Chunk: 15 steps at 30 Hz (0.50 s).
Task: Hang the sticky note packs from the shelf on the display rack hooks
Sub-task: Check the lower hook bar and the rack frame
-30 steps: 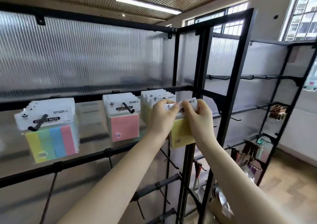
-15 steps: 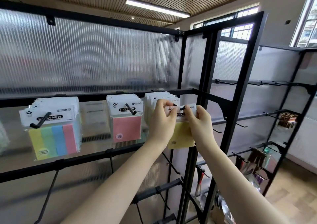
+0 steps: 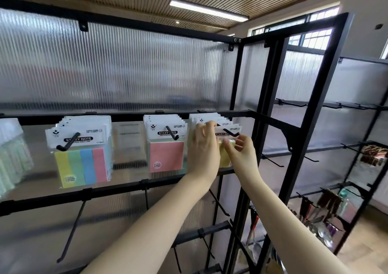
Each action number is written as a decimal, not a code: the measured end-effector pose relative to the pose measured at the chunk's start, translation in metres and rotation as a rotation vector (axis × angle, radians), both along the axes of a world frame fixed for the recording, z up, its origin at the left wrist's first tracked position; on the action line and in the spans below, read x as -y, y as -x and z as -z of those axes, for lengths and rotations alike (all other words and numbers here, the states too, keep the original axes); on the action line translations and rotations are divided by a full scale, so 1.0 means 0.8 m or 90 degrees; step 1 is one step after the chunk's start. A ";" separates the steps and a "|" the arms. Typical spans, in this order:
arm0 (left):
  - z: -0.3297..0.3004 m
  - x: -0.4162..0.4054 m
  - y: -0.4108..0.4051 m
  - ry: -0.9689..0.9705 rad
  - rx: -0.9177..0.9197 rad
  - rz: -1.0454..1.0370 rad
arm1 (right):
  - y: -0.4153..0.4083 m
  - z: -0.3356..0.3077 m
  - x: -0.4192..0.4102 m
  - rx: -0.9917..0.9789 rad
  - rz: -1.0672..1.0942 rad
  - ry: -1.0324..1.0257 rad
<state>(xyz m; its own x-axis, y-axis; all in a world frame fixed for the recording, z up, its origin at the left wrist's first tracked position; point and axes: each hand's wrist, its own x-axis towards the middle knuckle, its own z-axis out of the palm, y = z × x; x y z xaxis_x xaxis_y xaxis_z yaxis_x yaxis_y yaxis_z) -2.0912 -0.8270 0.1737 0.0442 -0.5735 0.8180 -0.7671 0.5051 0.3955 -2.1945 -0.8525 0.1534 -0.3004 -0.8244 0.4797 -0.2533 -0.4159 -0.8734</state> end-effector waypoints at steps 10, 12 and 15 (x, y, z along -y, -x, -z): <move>0.000 0.002 -0.002 0.013 0.027 -0.061 | -0.006 0.002 0.010 -0.027 0.004 -0.056; 0.004 -0.002 -0.001 0.013 0.033 -0.065 | -0.005 0.006 0.008 -0.031 0.003 -0.074; 0.014 -0.013 -0.002 -0.034 0.023 -0.033 | -0.003 0.017 0.002 -0.044 0.003 -0.091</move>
<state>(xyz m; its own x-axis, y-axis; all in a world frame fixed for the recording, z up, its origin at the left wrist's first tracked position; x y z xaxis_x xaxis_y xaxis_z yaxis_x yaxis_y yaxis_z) -2.0893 -0.8162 0.1628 0.0463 -0.6146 0.7875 -0.8060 0.4428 0.3929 -2.1924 -0.8544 0.1401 -0.2742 -0.8845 0.3775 -0.3169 -0.2875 -0.9038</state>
